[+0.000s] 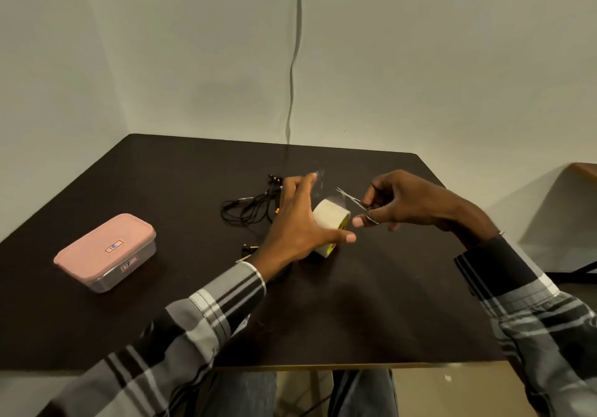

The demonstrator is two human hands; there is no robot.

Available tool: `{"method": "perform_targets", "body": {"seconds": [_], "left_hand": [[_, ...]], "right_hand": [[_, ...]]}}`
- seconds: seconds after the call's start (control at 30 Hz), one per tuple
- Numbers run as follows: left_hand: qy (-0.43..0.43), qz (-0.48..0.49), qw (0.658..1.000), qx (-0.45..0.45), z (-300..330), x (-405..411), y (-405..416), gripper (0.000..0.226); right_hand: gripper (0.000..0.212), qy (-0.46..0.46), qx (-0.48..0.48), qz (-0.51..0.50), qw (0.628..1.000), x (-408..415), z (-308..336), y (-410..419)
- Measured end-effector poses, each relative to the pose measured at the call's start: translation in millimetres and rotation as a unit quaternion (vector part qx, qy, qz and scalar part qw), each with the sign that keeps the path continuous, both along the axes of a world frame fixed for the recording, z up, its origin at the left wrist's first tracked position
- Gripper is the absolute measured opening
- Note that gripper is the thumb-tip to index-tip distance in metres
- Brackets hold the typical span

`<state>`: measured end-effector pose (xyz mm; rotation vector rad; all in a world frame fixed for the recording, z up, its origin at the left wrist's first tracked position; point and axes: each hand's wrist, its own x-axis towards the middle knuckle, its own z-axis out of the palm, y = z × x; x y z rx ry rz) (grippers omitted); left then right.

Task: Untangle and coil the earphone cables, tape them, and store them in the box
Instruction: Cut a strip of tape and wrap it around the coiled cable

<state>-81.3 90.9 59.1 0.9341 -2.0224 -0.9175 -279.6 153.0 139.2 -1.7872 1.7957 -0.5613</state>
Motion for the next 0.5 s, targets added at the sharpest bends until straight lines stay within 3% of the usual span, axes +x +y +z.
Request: {"method": "perform_targets", "body": {"seconds": [0.3,0.5], "left_hand": [[-0.014,0.036,0.998,-0.057,-14,-4,-19,0.103],[-0.045,-0.037,0.997,-0.055,-3,-9,-31,0.124]], "right_hand": [[0.034,0.072,-0.025,-0.063,0.995,-18,-1,8],[0.034,0.051,-0.021,-0.061,0.997,-18,-3,8]]}}
